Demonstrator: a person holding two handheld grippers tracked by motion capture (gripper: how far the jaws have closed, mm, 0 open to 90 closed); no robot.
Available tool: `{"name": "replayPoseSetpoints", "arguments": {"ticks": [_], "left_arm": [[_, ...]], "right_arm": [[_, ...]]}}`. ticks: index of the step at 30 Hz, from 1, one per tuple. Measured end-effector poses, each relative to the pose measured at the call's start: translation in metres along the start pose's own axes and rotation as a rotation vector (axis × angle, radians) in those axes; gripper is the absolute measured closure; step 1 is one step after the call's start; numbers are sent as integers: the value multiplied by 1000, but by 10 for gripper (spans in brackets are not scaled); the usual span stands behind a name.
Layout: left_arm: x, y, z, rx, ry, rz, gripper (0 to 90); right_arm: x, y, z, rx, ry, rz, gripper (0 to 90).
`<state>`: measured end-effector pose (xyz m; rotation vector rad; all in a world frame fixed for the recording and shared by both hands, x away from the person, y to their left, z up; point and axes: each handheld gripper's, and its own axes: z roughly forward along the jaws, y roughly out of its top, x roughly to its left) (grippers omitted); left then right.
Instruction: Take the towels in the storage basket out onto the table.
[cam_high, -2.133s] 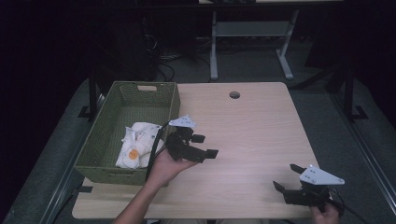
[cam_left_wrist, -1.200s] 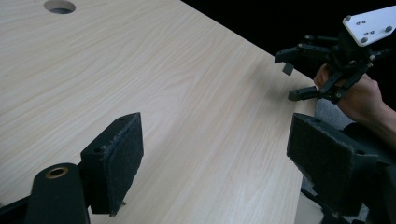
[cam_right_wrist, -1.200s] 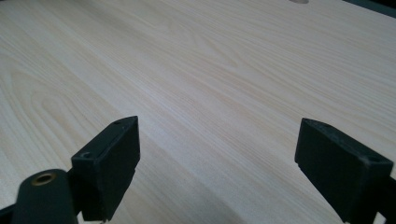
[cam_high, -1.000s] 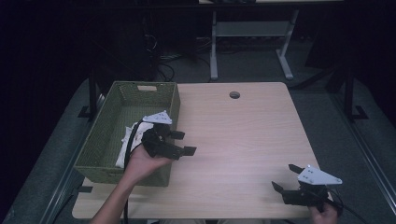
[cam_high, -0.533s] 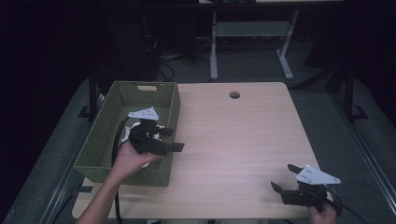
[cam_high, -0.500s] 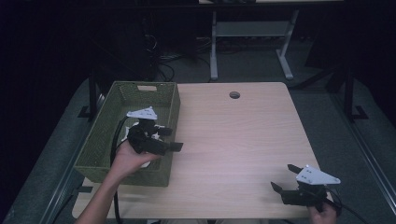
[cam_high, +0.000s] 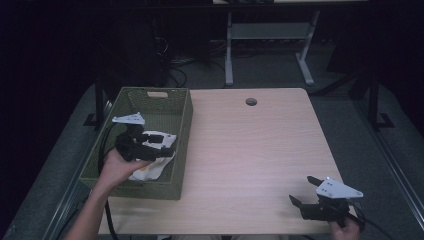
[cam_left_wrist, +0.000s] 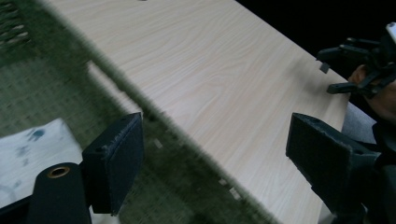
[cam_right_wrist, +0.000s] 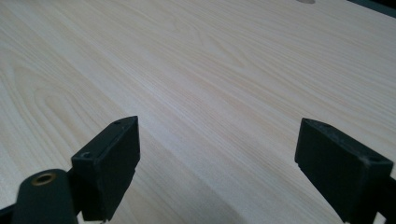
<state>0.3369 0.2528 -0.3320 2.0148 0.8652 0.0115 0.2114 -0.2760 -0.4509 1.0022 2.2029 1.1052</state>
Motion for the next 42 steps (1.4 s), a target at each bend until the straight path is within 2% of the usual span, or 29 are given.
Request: {"name": "replayPoseSetpoints", "arguments": {"ticks": [6,11,17,32,40,42], "left_arm": [[17,-9,-7,16,38,-32,200],[29,-14,-8,49,66,-49,206],[42,-20,-10,61,85,-87,211],[70,-26,-4,154,189,-173,244],[80,-31,6,245,230,-210,249],[82,-32,10,270,226,-235,249]], "right_arm": [[0,0,1,4,4,-9,137],[1,1,2,6,4,-8,137],[2,1,0,0,7,-9,137],[1,1,0,-1,14,-16,137],[0,1,-2,-6,13,-11,137],[1,1,-2,-9,14,-18,137]]}}
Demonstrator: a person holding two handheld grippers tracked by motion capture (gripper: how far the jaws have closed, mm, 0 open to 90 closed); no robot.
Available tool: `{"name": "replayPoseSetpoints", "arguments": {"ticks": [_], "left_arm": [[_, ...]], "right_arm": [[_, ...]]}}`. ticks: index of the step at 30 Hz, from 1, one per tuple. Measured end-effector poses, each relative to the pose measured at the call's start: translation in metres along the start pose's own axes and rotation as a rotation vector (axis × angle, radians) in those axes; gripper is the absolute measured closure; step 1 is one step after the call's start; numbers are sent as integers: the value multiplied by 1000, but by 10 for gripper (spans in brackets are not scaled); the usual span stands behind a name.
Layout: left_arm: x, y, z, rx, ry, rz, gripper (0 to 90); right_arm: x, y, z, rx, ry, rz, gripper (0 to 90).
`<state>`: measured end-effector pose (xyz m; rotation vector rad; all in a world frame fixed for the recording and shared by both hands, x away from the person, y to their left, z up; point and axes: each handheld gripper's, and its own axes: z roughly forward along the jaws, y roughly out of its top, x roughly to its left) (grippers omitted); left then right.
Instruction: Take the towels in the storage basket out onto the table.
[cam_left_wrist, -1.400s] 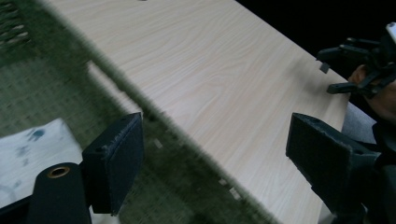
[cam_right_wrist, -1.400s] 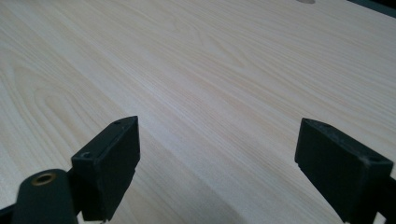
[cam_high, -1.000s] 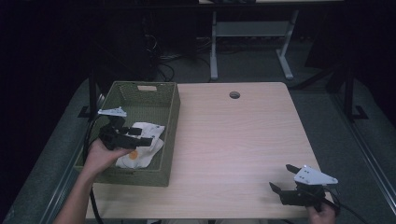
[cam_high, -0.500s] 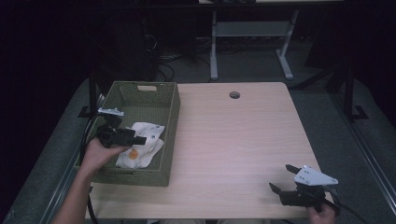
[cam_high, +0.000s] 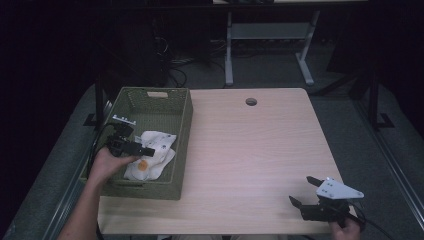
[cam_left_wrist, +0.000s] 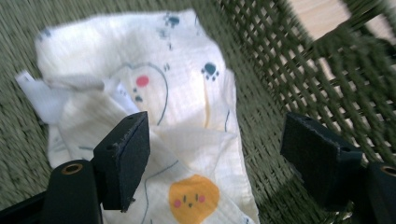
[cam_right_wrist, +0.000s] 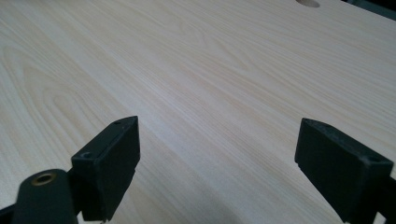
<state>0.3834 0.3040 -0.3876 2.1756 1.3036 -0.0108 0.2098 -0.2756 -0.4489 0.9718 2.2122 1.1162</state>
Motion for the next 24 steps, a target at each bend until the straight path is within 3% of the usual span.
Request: {"name": "replayPoseSetpoints", "arguments": {"ticks": [9,15,20,24], "left_arm": [[6,7,15,86,50,-44,252],[10,9,36,241,117,-46,251],[11,7,41,282,138,-66,273],[9,6,46,326,164,-31,300]], "right_arm": [[-2,-1,-1,-3,1,11,137],[-1,-1,-2,-10,4,7,137],[-1,-1,-1,-8,4,3,137],[0,-1,0,-3,3,7,137]]}}
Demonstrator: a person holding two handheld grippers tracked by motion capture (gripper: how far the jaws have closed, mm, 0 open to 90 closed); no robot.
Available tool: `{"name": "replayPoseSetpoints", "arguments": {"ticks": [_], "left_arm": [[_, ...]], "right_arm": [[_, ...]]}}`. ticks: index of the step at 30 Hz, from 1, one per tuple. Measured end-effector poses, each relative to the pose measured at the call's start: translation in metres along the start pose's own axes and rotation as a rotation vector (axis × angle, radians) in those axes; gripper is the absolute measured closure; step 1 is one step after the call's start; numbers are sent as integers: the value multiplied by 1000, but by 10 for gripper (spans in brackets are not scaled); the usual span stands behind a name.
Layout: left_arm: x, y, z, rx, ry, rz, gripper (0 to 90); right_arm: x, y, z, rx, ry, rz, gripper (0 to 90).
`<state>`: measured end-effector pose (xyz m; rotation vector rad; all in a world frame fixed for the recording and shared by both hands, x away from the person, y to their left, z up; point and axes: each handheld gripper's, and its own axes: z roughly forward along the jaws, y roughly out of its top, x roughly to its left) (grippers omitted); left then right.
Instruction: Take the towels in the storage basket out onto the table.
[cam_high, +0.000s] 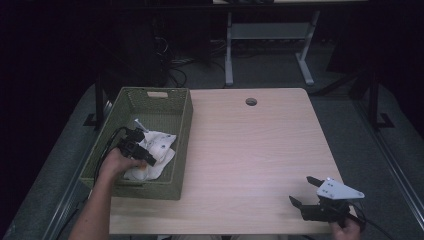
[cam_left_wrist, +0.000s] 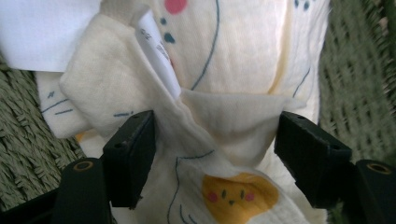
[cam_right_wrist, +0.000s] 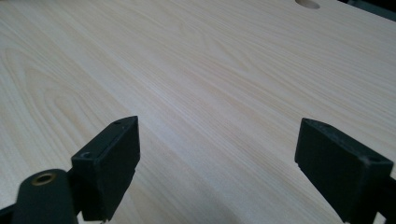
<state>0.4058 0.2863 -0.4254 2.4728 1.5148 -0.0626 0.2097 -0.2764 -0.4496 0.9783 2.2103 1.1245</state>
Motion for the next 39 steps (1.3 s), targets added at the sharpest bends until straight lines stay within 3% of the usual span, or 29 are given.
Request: {"name": "replayPoseSetpoints", "arguments": {"ticks": [4,12,14,23,33,39], "left_arm": [[-3,3,2,23,33,12,331],[-14,9,6,70,152,66,437],[-16,9,7,69,163,69,445],[-16,9,4,57,156,67,558],[-16,9,3,58,187,66,705],[-12,8,3,46,164,51,739]], "right_arm": [[0,0,0,0,0,-11,137],[0,0,-1,-5,1,-5,137],[1,1,0,-7,5,-15,137],[2,1,1,-1,5,-16,137],[1,1,2,6,6,-19,137],[1,0,4,15,10,-17,137]]}}
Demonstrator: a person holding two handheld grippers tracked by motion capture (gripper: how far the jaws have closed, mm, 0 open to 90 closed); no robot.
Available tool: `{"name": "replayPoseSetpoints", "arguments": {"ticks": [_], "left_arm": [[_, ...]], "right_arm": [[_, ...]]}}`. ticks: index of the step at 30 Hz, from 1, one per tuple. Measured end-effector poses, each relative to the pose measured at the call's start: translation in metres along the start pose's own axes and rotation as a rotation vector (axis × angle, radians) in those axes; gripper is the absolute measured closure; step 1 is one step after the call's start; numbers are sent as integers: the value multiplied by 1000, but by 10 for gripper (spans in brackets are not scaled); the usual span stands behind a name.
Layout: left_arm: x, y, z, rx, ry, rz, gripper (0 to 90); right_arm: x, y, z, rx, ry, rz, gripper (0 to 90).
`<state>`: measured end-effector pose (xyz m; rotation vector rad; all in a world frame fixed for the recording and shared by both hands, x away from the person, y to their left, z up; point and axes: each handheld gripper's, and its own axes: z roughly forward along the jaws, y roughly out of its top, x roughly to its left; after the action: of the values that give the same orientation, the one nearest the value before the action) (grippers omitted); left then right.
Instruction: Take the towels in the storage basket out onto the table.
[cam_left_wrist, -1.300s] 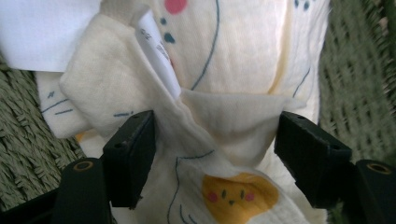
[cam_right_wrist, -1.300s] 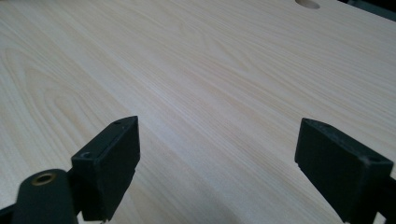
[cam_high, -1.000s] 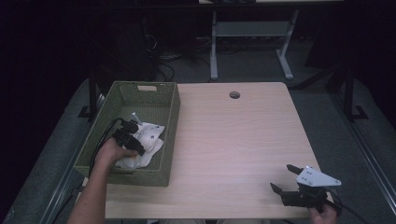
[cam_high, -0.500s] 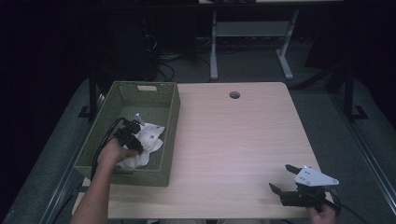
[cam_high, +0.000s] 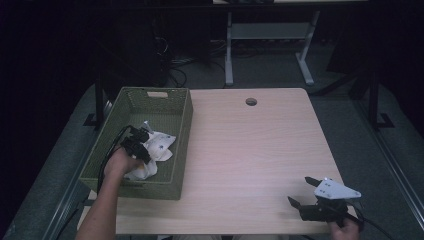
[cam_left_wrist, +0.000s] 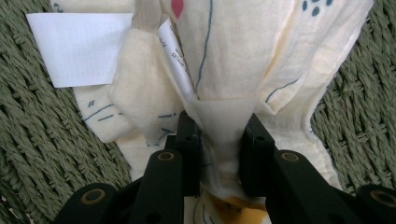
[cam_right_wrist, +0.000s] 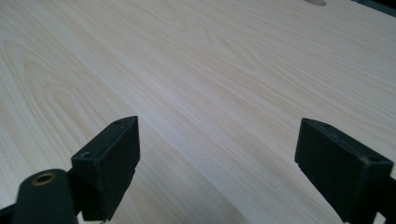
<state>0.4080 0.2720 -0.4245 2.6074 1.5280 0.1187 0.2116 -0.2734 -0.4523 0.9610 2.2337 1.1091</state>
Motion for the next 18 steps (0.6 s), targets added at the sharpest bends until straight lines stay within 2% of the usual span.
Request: {"name": "replayPoseSetpoints", "arguments": {"ticks": [4,6,10,16,18], "left_arm": [[3,0,-2,-4,-11,-9,747],[6,-2,-4,-19,-34,-27,749],[12,-5,-12,-77,-77,-77,751],[15,-9,-30,-158,-105,-92,753],[15,-12,-37,-196,-128,-100,753]], "right_arm": [[-1,0,0,-4,2,-3,137],[-1,0,-1,-7,0,3,137],[-3,0,-1,-9,-4,6,137],[-2,0,-2,-9,-2,4,137],[-2,1,-2,-13,-3,5,137]]}}
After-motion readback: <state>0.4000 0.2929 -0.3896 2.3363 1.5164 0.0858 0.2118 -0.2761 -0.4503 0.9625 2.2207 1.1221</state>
